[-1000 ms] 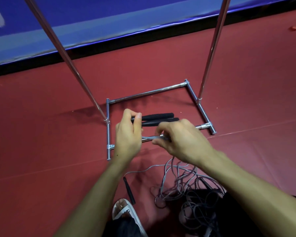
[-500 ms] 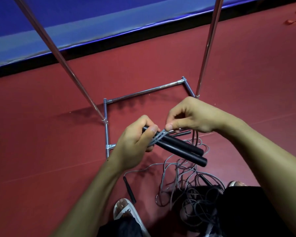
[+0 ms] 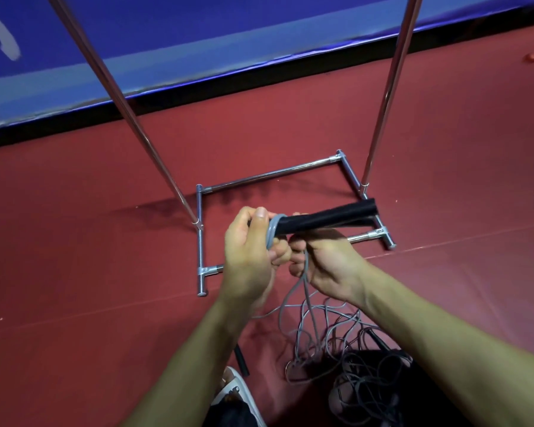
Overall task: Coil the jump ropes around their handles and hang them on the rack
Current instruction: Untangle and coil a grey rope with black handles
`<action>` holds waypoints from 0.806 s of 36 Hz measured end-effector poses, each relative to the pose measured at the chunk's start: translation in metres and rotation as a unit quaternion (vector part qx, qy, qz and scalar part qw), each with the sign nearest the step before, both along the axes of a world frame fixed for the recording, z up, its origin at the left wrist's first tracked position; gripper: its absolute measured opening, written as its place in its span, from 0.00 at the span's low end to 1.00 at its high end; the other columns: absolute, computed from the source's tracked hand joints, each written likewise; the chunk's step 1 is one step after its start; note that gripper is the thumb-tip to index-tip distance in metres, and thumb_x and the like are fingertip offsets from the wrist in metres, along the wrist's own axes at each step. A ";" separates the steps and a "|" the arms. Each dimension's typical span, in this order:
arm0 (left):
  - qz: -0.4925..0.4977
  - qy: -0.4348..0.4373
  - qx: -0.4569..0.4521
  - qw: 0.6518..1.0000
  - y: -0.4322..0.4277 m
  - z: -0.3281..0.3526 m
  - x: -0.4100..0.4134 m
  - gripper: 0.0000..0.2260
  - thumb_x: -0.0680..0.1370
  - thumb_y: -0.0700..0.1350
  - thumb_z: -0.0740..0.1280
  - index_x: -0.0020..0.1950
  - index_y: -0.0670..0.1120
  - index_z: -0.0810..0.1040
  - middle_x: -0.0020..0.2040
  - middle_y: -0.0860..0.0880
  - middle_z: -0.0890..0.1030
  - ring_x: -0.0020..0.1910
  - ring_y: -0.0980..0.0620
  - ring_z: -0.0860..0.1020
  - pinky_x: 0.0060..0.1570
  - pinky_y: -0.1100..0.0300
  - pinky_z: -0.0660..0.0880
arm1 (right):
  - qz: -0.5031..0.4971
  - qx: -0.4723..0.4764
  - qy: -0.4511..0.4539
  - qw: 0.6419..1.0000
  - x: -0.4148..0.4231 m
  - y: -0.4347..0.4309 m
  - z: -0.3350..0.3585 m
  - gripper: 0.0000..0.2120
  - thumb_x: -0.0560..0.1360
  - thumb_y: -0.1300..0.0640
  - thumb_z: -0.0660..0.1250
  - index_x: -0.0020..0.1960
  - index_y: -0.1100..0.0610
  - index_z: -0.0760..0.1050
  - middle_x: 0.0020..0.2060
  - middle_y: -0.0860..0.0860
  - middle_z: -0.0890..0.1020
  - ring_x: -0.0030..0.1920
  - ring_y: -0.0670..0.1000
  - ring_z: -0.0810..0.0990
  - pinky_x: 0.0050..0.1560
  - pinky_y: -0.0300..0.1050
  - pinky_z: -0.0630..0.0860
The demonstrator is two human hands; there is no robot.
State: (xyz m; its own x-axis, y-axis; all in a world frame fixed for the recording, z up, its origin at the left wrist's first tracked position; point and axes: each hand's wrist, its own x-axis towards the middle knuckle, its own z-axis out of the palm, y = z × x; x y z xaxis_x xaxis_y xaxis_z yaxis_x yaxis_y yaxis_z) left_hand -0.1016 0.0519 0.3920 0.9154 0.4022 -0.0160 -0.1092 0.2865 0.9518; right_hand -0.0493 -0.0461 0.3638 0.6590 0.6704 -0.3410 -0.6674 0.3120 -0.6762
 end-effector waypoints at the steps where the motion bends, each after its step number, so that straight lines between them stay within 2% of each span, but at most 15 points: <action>1: 0.027 0.009 0.011 1.000 0.001 -0.003 0.002 0.11 0.84 0.44 0.55 0.44 0.40 0.65 0.24 0.52 0.68 0.20 0.55 0.61 0.27 0.61 0.57 | -0.006 -0.007 0.002 1.000 -0.001 0.001 0.000 0.09 0.81 0.66 0.55 0.46 0.58 0.71 0.24 0.47 0.68 0.23 0.44 0.64 0.24 0.35 0.63; 3: 0.079 0.018 0.039 0.996 0.004 -0.004 0.006 0.12 0.85 0.41 0.53 0.41 0.41 0.65 0.28 0.48 0.69 0.21 0.55 0.62 0.26 0.62 0.59 | -0.009 -0.022 0.001 1.000 -0.004 0.003 0.002 0.07 0.80 0.66 0.56 0.49 0.59 0.72 0.25 0.48 0.70 0.23 0.44 0.63 0.23 0.35 0.64; 7: 0.168 0.027 0.058 0.984 0.014 -0.001 0.017 0.13 0.84 0.40 0.54 0.39 0.43 0.65 0.33 0.44 0.66 0.21 0.57 0.62 0.23 0.65 0.61 | -0.003 -0.017 -0.003 1.000 -0.014 0.006 0.004 0.05 0.80 0.60 0.61 0.45 0.56 0.74 0.25 0.50 0.70 0.21 0.42 0.60 0.18 0.31 0.56; 9: 0.196 0.032 0.070 0.978 0.021 -0.003 0.020 0.13 0.84 0.41 0.55 0.39 0.44 0.65 0.32 0.45 0.65 0.22 0.57 0.62 0.22 0.65 0.62 | -0.001 -0.057 -0.063 0.996 -0.017 0.007 0.002 0.04 0.79 0.62 0.64 0.48 0.56 0.77 0.24 0.49 0.67 0.21 0.43 0.58 0.20 0.30 0.55; 12: 0.207 0.036 0.191 0.959 0.029 -0.009 0.017 0.13 0.84 0.42 0.56 0.39 0.46 0.66 0.32 0.48 0.68 0.26 0.54 0.65 0.26 0.65 0.68 | -0.017 -0.158 -0.189 0.969 -0.019 0.008 0.001 0.03 0.76 0.64 0.69 0.45 0.57 0.80 0.22 0.48 0.64 0.21 0.46 0.57 0.24 0.33 0.56; 14: 0.202 0.032 0.270 0.941 0.033 -0.015 0.013 0.12 0.84 0.44 0.57 0.41 0.47 0.67 0.32 0.46 0.70 0.29 0.50 0.68 0.29 0.63 0.72 | -0.016 -0.197 -0.249 0.948 -0.016 0.007 0.001 0.06 0.78 0.62 0.67 0.44 0.57 0.81 0.22 0.48 0.65 0.22 0.48 0.60 0.25 0.38 0.62; 16: 0.198 0.018 0.366 0.909 0.038 -0.021 0.010 0.10 0.83 0.47 0.57 0.43 0.46 0.68 0.32 0.43 0.73 0.30 0.46 0.71 0.32 0.52 0.75 | 0.002 -0.243 -0.301 0.922 -0.012 0.006 0.002 0.12 0.80 0.60 0.64 0.40 0.55 0.81 0.23 0.50 0.73 0.25 0.51 0.68 0.30 0.48 0.70; 18: 0.187 0.014 0.447 0.874 0.044 -0.025 0.008 0.08 0.81 0.47 0.57 0.44 0.46 0.68 0.30 0.43 0.75 0.30 0.48 0.71 0.33 0.51 0.69 | 0.035 -0.312 -0.342 0.886 -0.008 0.002 0.002 0.17 0.82 0.57 0.62 0.35 0.56 0.80 0.27 0.50 0.79 0.27 0.49 0.70 0.35 0.51 0.73; 20: 0.186 0.020 0.485 0.854 0.054 -0.028 0.008 0.07 0.81 0.46 0.57 0.44 0.46 0.68 0.29 0.46 0.74 0.29 0.49 0.69 0.33 0.55 0.62 | 0.069 -0.357 -0.351 0.863 -0.007 -0.004 0.001 0.18 0.81 0.55 0.61 0.36 0.60 0.80 0.25 0.48 0.78 0.25 0.48 0.70 0.33 0.46 0.71; 23: 0.167 0.032 0.513 0.841 0.063 -0.033 0.007 0.07 0.80 0.45 0.57 0.45 0.44 0.69 0.30 0.50 0.72 0.30 0.48 0.68 0.35 0.59 0.59 | 0.048 -0.333 -0.306 0.890 -0.008 -0.008 0.007 0.17 0.82 0.56 0.61 0.38 0.62 0.79 0.19 0.46 0.70 0.21 0.47 0.62 0.25 0.39 0.60; 26: 0.139 0.032 0.523 0.840 0.059 -0.035 0.006 0.07 0.80 0.45 0.57 0.45 0.44 0.69 0.30 0.54 0.71 0.29 0.49 0.68 0.34 0.60 0.59 | 0.007 -0.273 -0.278 0.921 -0.006 -0.007 0.021 0.21 0.82 0.53 0.62 0.32 0.57 0.78 0.20 0.48 0.66 0.22 0.48 0.60 0.28 0.42 0.59; 28: 0.141 0.032 0.522 0.840 0.058 -0.035 0.007 0.06 0.80 0.46 0.57 0.45 0.46 0.68 0.30 0.52 0.72 0.28 0.49 0.68 0.34 0.60 0.59 | 0.019 -0.280 -0.303 0.911 -0.006 -0.008 0.026 0.22 0.77 0.47 0.68 0.27 0.55 0.75 0.24 0.51 0.65 0.25 0.50 0.61 0.30 0.43 0.61; 29: 0.145 0.029 0.523 0.839 0.059 -0.034 0.007 0.06 0.80 0.46 0.57 0.45 0.46 0.67 0.30 0.51 0.72 0.28 0.50 0.68 0.34 0.60 0.59 | 0.036 -0.303 -0.336 0.891 -0.007 -0.009 0.027 0.19 0.74 0.47 0.72 0.29 0.55 0.74 0.25 0.50 0.66 0.27 0.49 0.62 0.30 0.42 0.62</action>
